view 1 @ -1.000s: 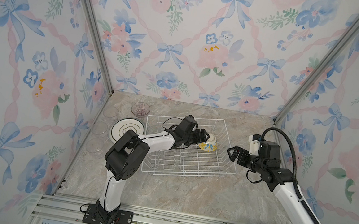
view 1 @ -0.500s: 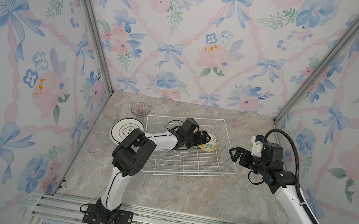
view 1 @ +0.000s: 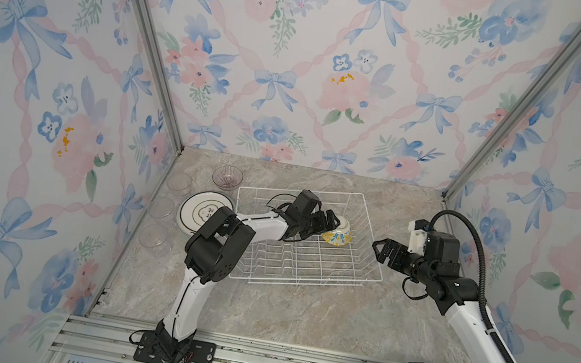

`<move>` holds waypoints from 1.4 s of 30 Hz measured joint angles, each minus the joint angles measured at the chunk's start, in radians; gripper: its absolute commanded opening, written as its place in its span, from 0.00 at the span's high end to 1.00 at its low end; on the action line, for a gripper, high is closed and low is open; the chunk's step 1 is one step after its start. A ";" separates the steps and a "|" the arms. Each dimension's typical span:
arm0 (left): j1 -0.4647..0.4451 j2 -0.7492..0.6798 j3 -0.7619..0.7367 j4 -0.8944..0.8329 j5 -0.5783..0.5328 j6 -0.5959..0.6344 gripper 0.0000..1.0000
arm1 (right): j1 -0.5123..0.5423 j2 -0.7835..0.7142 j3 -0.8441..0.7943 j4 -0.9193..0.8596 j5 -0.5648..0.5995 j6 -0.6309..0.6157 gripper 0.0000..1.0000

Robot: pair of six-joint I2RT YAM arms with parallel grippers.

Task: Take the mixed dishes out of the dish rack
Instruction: 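Move the left gripper over the rack to the yellow-and-blue bowl, then lower the left gripper around the yellow-and-blue bowl's rim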

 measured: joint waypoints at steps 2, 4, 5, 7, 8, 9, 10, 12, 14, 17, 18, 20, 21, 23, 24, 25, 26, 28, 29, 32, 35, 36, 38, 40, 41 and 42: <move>0.000 0.002 0.003 0.005 0.003 -0.003 0.02 | 0.000 0.000 -0.001 0.000 0.000 0.000 0.03; 0.002 0.007 0.006 0.013 0.007 -0.007 0.02 | -0.003 0.000 -0.002 0.000 0.000 0.001 0.03; 0.003 0.013 0.013 0.016 0.009 -0.009 0.02 | -0.005 0.001 -0.002 0.000 0.000 0.003 0.03; 0.005 0.026 0.023 0.025 0.022 -0.018 0.02 | -0.006 0.003 -0.002 0.000 0.000 0.003 0.03; 0.006 0.031 0.028 0.030 0.027 -0.024 0.02 | -0.006 0.005 -0.002 0.000 0.000 0.003 0.03; 0.006 0.034 0.032 0.034 0.032 -0.027 0.02 | -0.006 0.006 -0.002 0.000 0.000 0.003 0.03; 0.008 0.037 0.033 0.038 0.035 -0.032 0.02 | -0.006 0.008 -0.002 0.000 0.000 0.003 0.03; 0.010 0.041 0.034 0.046 0.045 -0.037 0.02 | -0.006 0.009 -0.002 -0.002 0.000 0.003 0.03; 0.013 0.043 0.036 0.049 0.048 -0.038 0.02 | -0.012 0.009 -0.002 -0.003 0.000 0.003 0.03; 0.014 0.052 0.051 0.048 0.051 -0.040 0.02 | -0.021 0.009 -0.002 -0.003 0.000 0.003 0.03; 0.016 0.056 0.056 0.047 0.051 -0.040 0.02 | -0.023 0.009 -0.002 -0.004 0.000 0.003 0.03; 0.017 0.070 0.069 0.048 0.051 -0.040 0.02 | -0.025 0.009 -0.002 -0.004 0.000 0.003 0.03; 0.018 0.079 0.077 0.050 0.051 -0.040 0.02 | -0.025 0.009 -0.002 -0.003 0.000 0.003 0.03; 0.019 0.091 0.089 0.054 0.053 -0.040 0.02 | -0.025 0.009 -0.002 -0.003 -0.001 0.003 0.03; 0.018 0.095 0.097 0.053 0.056 -0.040 0.02 | -0.025 0.009 -0.002 -0.003 -0.001 0.003 0.03; 0.017 0.099 0.101 0.053 0.060 -0.040 0.02 | -0.026 0.010 -0.002 -0.003 -0.001 0.003 0.03; 0.017 0.100 0.103 0.053 0.063 -0.040 0.02 | -0.026 0.010 -0.002 -0.003 -0.001 0.003 0.03; 0.016 0.101 0.105 0.053 0.067 -0.040 0.02 | -0.027 0.013 -0.002 -0.004 -0.001 0.003 0.03; 0.016 0.101 0.105 0.052 0.068 -0.040 0.02 | -0.029 0.015 -0.002 -0.003 -0.001 0.003 0.03; 0.016 0.101 0.105 0.053 0.079 -0.040 0.02 | -0.032 0.016 -0.002 -0.003 -0.001 0.003 0.03; 0.016 0.098 0.100 0.055 0.087 -0.035 0.03 | -0.033 0.016 -0.002 -0.004 -0.004 0.003 0.03; 0.015 0.093 0.092 0.059 0.087 -0.032 0.03 | -0.033 0.016 -0.002 -0.004 -0.005 0.003 0.03; 0.011 0.068 0.061 0.064 0.095 -0.029 0.04 | -0.036 0.016 -0.002 -0.004 -0.006 0.003 0.03; 0.002 0.044 0.035 0.041 0.108 -0.026 0.04 | -0.038 0.016 -0.002 -0.003 -0.008 0.003 0.03; -0.005 0.037 0.024 0.037 0.108 -0.017 0.04 | -0.038 0.016 -0.002 -0.003 -0.008 0.003 0.03; -0.009 0.032 0.021 0.037 0.109 -0.013 0.04 | -0.038 0.016 -0.002 -0.003 -0.008 0.003 0.03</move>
